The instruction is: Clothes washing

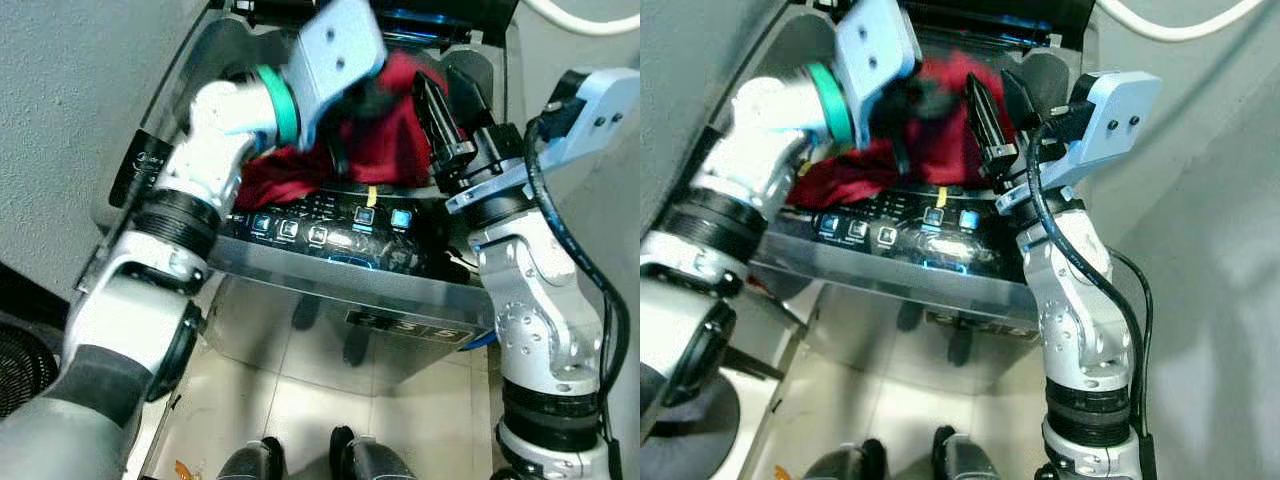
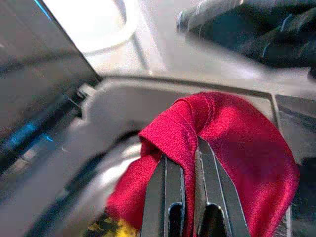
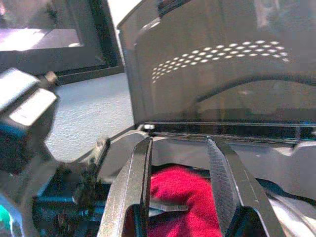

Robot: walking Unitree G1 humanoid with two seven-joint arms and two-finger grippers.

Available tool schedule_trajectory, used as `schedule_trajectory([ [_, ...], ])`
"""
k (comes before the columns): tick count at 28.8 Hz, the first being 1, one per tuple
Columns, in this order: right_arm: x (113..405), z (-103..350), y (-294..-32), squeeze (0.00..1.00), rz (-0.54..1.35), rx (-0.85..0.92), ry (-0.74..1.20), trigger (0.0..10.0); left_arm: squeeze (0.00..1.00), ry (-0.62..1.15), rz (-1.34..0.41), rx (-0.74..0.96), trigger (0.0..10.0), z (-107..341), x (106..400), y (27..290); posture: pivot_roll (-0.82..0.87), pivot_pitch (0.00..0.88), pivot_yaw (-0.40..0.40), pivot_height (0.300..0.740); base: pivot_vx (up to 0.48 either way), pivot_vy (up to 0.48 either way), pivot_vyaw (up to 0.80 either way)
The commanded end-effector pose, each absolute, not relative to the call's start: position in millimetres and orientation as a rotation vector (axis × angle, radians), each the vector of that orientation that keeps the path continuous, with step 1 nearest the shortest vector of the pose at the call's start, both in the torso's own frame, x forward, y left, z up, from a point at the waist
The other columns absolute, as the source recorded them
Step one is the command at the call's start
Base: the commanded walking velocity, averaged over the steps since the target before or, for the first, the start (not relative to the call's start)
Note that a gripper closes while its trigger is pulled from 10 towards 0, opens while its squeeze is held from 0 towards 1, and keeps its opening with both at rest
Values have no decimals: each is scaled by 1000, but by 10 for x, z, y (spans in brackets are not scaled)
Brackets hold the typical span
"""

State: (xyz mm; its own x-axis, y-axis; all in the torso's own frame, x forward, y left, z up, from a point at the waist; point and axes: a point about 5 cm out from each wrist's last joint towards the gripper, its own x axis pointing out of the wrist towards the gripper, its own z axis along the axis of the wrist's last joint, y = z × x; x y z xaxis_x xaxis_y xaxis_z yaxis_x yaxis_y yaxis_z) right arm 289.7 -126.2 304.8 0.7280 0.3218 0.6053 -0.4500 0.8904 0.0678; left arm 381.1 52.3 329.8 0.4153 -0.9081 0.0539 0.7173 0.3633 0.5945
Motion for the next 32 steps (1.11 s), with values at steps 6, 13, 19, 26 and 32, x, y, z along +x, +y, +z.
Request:
schedule_trajectory([
  [6,2879,3037,-1284,0,426,207,-627,10000,1000,-399,-806,379,10000,3452,3970,846,-30,177,78,740,0,0,0],
  [13,2933,3070,-1258,0,447,204,-640,10000,1000,-526,-711,285,10000,3683,3856,1191,-11,129,50,740,0,0,0],
  [19,2973,3093,-1245,0,465,200,-647,10000,0,-543,-753,230,10000,3664,3575,1301,6,102,33,740,0,0,0],
  [26,2999,3106,-1238,0,479,199,-651,10000,0,-610,-631,489,10000,3467,3332,1357,23,84,16,740,0,0,0],
  [32,3063,3088,-1258,0,447,210,-647,10000,0,-678,-467,419,10000,3317,3108,1422,43,64,5,740,0,0,0],
])
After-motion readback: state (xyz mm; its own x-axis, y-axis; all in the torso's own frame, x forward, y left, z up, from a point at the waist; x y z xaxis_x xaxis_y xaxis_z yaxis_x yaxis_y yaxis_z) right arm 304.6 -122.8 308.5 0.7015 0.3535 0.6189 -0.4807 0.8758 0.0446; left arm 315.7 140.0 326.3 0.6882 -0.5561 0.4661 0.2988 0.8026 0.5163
